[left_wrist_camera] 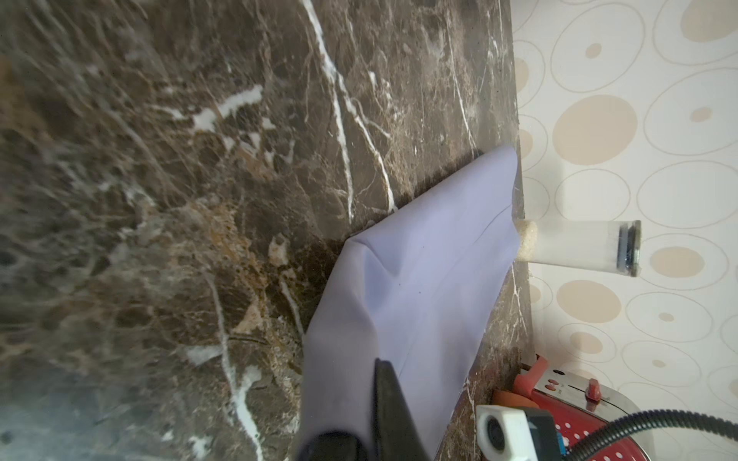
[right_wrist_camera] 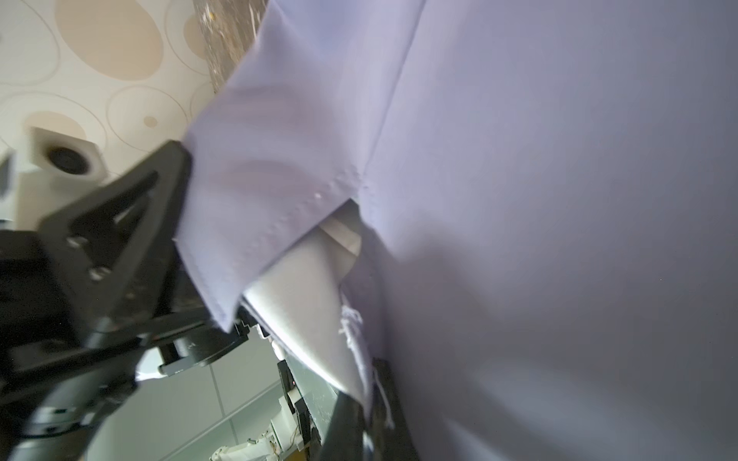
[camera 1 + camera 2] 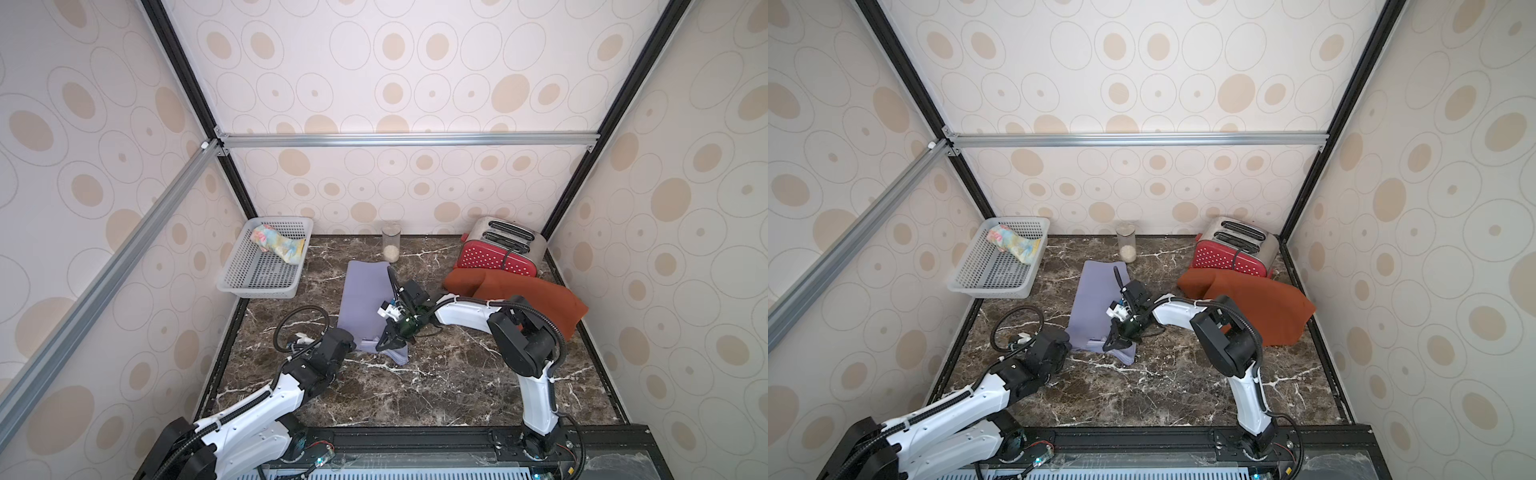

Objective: Roll up the skirts
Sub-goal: Roll the skirt at the center of the board.

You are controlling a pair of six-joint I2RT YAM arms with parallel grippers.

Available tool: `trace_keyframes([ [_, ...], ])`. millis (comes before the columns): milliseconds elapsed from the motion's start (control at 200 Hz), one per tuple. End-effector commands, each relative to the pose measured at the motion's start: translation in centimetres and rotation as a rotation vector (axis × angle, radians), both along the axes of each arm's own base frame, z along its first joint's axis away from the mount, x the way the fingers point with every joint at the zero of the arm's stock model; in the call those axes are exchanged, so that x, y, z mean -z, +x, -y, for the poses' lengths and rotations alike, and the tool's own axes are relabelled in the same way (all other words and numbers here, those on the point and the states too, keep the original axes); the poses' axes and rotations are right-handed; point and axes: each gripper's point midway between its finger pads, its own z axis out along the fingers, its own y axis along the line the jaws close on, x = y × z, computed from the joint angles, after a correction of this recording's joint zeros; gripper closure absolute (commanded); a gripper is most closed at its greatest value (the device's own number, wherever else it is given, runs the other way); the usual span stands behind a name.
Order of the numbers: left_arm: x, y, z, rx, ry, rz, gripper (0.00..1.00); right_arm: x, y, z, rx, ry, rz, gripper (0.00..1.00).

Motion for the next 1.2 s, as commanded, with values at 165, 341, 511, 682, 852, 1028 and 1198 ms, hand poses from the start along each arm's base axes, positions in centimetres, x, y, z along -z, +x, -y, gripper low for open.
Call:
trace_keyframes([
  [165,-5.0,-2.1,-3.2,0.125,0.296,-0.073,1.0,-4.0,-5.9,-1.9,-0.113,0.047,0.02,1.0],
  [341,-4.6,-0.1,-3.0,0.176,0.355,-0.179,1.0,-3.4,-4.0,-2.9,-0.105,0.026,0.027,1.0],
  [511,-2.7,3.7,-2.2,0.297,0.38,-0.276,1.0,-1.3,-1.4,-3.1,-0.062,-0.023,-0.002,1.0],
  [682,-2.2,7.1,-1.3,0.48,0.516,-0.445,1.0,0.1,0.9,-2.2,-0.004,-0.048,-0.023,1.0],
  [852,0.0,8.0,-1.7,0.552,0.6,-0.555,1.0,1.7,1.5,-1.5,-0.009,-0.108,-0.007,1.0],
  [1028,2.7,8.0,-2.5,0.551,0.6,-0.644,1.0,3.2,2.3,-1.3,-0.007,-0.147,0.016,1.0],
  [1198,5.0,7.9,-4.6,0.478,0.564,-0.691,1.0,2.9,3.9,-2.1,-0.002,-0.113,0.076,0.94],
])
